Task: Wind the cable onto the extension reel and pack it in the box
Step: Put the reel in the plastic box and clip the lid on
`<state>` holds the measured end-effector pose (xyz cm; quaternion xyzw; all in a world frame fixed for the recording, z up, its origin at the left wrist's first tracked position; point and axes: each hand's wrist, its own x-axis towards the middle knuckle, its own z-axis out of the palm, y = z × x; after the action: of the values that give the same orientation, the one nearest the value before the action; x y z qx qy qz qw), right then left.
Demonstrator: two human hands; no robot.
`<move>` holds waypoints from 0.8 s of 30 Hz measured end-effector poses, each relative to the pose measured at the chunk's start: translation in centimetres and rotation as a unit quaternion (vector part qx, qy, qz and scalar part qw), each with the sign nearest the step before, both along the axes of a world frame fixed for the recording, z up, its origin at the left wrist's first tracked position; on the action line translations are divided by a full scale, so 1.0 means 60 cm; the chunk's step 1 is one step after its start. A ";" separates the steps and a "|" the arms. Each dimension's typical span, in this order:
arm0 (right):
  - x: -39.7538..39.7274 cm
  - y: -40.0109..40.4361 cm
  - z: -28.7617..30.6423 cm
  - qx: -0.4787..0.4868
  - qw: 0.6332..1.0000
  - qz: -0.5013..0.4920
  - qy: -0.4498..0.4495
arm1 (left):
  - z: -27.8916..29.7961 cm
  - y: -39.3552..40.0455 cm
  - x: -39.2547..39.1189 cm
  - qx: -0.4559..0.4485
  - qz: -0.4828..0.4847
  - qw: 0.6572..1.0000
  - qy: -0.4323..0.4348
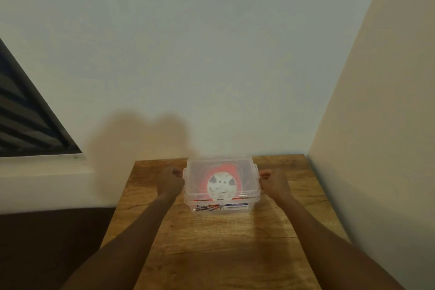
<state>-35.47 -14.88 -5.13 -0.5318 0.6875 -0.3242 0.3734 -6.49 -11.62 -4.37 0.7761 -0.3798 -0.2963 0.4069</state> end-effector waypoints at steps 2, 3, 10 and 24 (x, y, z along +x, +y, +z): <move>-0.001 -0.004 -0.001 0.001 1.000 0.014 0.020 | -0.005 -0.003 0.001 0.006 -0.010 1.000 -0.020; -0.003 -0.005 0.001 0.007 1.000 0.014 0.022 | -0.006 -0.006 0.002 0.011 -0.019 0.999 -0.026; -0.013 -0.003 -0.001 0.066 0.998 -0.013 -0.019 | -0.025 -0.009 0.018 0.044 -0.066 0.996 -0.026; -0.012 0.071 -0.086 0.138 0.936 -0.068 -0.318 | -0.038 0.004 0.023 0.051 -0.050 0.995 0.073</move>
<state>-36.19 -10.65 -10.27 -0.2962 0.6054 -0.4027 0.6194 -5.12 -11.38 -6.64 0.7521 -0.3718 -0.3913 0.3782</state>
